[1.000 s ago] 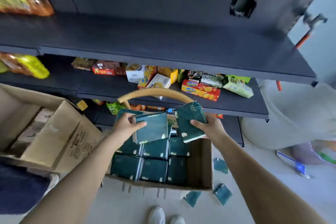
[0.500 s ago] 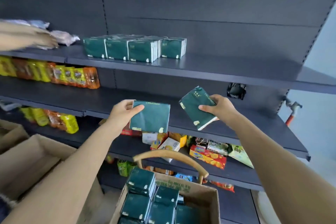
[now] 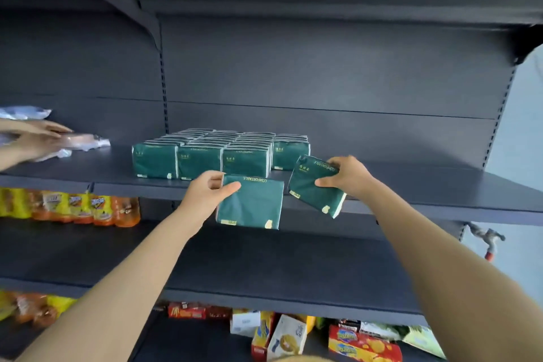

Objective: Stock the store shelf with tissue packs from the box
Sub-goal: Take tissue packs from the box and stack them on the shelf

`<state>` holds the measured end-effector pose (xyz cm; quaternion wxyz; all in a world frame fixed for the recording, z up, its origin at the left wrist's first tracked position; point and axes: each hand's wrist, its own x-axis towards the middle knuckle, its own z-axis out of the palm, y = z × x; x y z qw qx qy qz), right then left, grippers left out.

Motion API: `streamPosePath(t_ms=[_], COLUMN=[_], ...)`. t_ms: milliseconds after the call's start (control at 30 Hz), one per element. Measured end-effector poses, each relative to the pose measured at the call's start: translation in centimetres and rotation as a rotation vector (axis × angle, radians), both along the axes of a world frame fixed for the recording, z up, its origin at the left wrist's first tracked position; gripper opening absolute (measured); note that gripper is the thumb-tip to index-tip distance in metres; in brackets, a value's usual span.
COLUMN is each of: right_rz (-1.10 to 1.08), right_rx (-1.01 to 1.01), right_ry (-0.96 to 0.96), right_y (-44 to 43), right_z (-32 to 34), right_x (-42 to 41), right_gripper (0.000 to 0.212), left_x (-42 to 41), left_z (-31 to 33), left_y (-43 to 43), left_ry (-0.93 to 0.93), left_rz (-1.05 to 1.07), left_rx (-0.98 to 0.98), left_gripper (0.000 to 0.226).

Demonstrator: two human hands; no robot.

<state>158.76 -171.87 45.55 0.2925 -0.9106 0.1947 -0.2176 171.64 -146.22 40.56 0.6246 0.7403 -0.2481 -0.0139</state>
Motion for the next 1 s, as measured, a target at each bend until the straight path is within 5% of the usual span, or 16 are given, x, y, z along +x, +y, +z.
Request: streamPosePath(t_ms=[267, 567, 1000], right_rz=[-0.195, -0.256, -0.087], right_rx=[-0.407, -0.628, -0.547], right_ry=[0.120, 0.034, 0.093], right_y=[-0.9, -4.3, -8.7], right_z=[1.5, -1.2, -2.8], right_x=[10.8, 17.7, 20.2], right_gripper=[0.061, 0.050, 0.067], left_x=[6.6, 9.2, 8.0], left_z=[0.5, -0.3, -1.0], left_y=[-1.3, -2.4, -4.9], left_ry=[-0.118, -0.167, -0.144], left_rz=[-0.027, -0.009, -0.081], left_rx=[0.079, 0.077, 0.067], left_gripper=[0.034, 0.027, 0.024])
